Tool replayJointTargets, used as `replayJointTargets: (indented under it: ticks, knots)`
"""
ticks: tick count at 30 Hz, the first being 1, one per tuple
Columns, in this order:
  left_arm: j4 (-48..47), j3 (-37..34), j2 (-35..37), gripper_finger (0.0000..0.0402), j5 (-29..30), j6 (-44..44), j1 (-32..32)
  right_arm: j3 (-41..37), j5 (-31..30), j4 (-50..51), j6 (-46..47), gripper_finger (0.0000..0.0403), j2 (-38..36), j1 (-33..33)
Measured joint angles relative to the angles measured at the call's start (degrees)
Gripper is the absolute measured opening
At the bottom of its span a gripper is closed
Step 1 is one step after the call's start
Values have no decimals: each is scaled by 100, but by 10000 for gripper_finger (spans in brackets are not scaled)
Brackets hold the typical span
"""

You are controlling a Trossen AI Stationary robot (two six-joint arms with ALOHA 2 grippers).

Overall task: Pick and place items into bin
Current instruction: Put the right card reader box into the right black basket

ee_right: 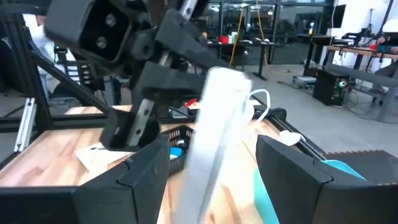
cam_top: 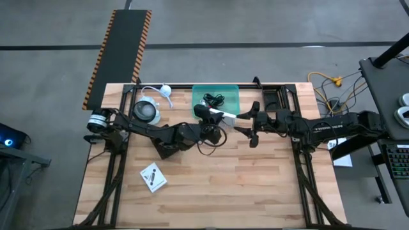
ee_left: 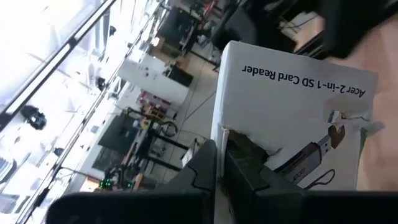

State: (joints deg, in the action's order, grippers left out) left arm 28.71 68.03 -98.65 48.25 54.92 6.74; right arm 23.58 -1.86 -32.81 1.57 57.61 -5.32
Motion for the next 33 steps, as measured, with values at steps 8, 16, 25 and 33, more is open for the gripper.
replayJointTargets:
  ticks: [8,16,25,33]
  knots:
    - [42,6,0,1,-140,-9,-76,240,13,-11,-201,224,310,2]
    - [35,14,0,1,-153,-4,-76,514,-42,4,-198,195,719,0]
    - [29,9,0,26,-155,-1,-71,836,-619,789,-340,60,767,-4]
    - [-26,-3,35,100,461,274,82,904,-1156,1345,-698,35,532,10]
